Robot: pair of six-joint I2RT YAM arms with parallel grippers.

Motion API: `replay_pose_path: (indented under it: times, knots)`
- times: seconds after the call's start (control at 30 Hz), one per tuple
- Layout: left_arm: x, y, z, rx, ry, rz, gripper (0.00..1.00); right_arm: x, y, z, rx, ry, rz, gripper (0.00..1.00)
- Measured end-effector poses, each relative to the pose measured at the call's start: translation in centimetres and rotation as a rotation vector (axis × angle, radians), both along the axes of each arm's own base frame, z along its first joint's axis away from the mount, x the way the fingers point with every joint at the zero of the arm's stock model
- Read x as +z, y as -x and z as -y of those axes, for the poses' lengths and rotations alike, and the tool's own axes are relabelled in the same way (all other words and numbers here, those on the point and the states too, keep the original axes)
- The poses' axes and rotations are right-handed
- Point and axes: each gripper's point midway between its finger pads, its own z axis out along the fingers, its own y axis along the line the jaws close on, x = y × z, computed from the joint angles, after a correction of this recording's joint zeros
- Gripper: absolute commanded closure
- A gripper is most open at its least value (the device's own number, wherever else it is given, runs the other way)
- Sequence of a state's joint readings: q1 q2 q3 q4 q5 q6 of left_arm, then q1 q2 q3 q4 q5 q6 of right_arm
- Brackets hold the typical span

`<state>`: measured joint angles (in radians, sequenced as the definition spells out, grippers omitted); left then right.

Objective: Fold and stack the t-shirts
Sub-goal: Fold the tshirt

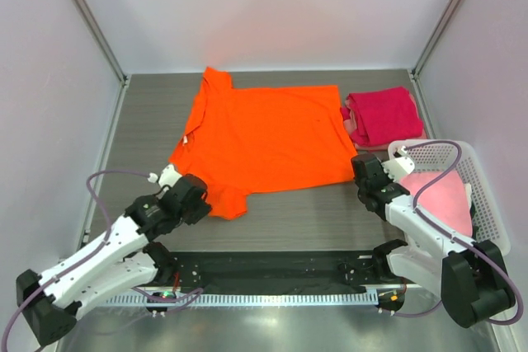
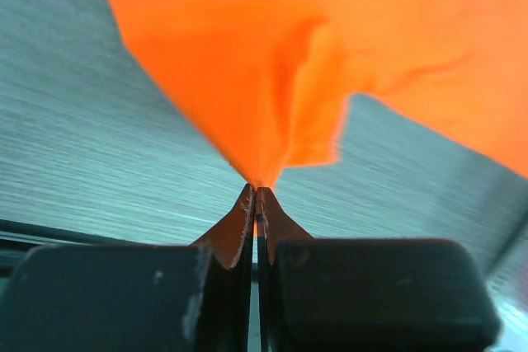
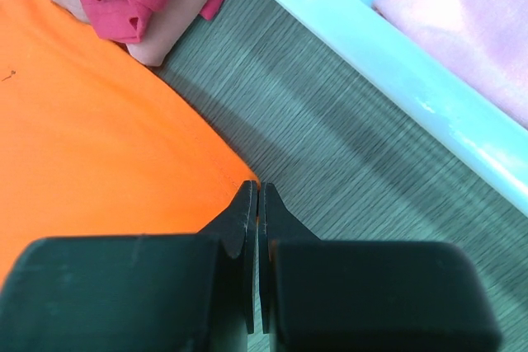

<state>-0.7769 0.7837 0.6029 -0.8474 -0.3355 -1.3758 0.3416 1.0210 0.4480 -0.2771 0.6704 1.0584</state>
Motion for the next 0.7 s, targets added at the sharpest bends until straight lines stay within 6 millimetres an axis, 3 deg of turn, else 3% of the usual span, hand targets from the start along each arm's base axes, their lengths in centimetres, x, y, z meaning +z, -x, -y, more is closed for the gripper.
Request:
replay_pose_path:
  times: [0.17,0.37,0.7]
  knots:
    - [4.4,-0.7,-0.6,-0.004,0.012,0.097,1.00,0.0,0.0,-0.1,0.002,-0.002,-0.001,0.99]
    - [6.1,-2.7,-1.5,0.018,-0.070,0.110,1.00,0.1,-0.5,-0.3,0.007,0.000,-0.017,0.99]
    - [8.6,-10.3,-3.8,0.104,-0.197,0.121,1.00,3.6,-5.7,-2.2,0.028,0.016,-0.034,0.99]
